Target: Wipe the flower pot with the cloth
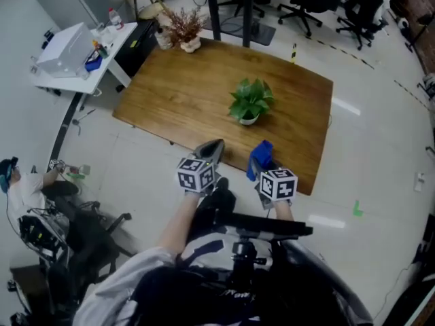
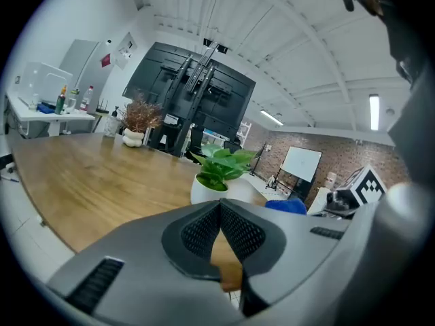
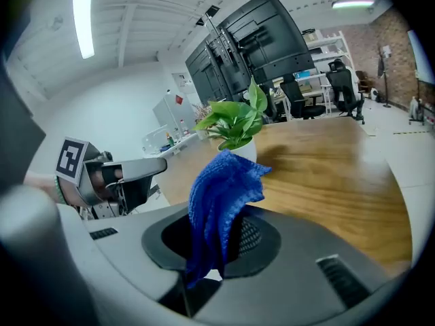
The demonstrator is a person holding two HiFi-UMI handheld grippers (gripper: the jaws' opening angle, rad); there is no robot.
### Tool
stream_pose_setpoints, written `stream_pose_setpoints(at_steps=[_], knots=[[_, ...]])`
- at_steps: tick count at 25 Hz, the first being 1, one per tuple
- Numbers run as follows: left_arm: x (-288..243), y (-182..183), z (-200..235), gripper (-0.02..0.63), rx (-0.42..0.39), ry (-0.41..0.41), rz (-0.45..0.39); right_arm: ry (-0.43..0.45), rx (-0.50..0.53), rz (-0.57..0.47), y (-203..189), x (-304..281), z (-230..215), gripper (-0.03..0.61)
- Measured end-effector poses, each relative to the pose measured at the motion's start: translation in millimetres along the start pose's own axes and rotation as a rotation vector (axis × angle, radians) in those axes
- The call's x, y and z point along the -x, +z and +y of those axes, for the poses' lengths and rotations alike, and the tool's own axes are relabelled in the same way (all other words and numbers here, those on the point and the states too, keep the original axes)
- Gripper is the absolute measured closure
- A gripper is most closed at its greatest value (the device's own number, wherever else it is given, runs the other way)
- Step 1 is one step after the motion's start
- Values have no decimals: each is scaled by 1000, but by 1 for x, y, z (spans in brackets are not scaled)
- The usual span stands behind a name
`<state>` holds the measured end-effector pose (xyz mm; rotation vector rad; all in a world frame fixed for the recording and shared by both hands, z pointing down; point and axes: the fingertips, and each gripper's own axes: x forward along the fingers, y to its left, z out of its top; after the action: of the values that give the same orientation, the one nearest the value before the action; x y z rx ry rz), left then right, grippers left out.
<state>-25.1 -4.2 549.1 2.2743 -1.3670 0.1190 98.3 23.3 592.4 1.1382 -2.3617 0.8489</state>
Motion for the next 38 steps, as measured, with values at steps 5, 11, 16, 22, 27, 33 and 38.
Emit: stream_pose_setpoints(at_steps=[5,11,16,22,27,33,38], knots=[[-54,28,30,612,-3,-65,28,-105,50,13,35,-37,-38,500],[-105,34,42,613,-8,-157,98,-184,163,74,67,-68,-73,500],[-127,39,48,613,6,-214,137,-204,268,102,90,-84,-87,500],[-138,43,58,612,8,-235,152,-185,200,97,91,-104,-72,500],[-146,54,77,612,36,-216,129,-163,195,136,80,-120,-57,500],[-152,63,95,614,69,-189,105,-114,232,189,66,-137,-32,499],[-158,68,101,612,73,-186,98,-83,244,210,62,-144,-28,499]])
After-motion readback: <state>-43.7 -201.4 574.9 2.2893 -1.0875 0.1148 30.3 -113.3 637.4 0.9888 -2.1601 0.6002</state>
